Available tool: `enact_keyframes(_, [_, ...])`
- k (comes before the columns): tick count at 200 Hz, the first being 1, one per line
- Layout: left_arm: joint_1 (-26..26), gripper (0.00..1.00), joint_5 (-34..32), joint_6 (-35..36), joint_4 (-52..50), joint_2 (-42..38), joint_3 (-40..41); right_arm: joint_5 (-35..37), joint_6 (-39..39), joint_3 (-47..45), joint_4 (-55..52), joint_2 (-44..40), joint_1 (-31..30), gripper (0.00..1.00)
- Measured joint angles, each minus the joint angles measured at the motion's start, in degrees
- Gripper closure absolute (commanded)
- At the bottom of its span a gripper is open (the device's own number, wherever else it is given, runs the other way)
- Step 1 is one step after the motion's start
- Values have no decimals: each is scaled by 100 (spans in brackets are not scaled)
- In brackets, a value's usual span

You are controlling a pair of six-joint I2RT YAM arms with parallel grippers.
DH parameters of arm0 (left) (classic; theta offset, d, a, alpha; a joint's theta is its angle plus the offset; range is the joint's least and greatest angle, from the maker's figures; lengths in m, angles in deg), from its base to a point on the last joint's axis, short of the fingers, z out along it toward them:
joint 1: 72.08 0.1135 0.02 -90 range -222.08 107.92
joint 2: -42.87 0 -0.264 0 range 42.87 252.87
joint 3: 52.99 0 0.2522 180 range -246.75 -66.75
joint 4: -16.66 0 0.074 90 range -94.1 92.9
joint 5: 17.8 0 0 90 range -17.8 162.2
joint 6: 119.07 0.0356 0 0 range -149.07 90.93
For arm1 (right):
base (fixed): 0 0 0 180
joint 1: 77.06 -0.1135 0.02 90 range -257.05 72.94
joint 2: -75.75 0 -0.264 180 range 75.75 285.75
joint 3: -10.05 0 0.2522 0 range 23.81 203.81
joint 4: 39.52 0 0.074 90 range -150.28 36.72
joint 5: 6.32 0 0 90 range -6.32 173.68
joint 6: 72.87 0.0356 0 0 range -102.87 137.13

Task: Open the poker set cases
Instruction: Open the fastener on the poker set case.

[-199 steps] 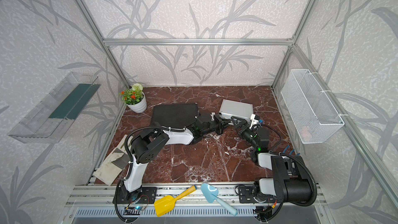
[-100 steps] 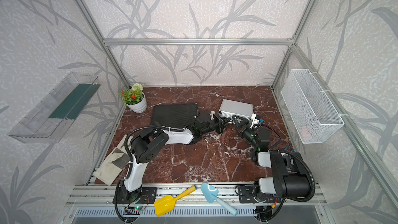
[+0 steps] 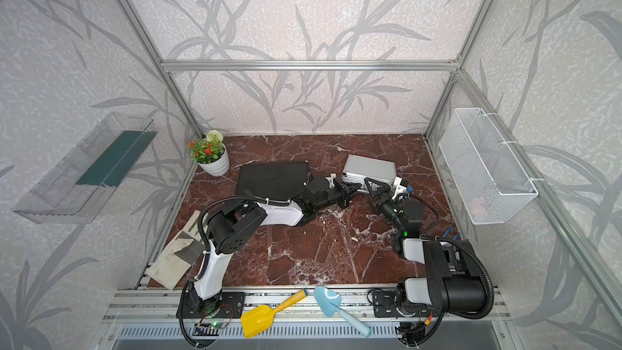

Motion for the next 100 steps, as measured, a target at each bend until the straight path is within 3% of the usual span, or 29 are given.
enact_keyframes(100, [7,100,-9,-107,66,33,0,0,-186,-11,-35,-4,-4,10])
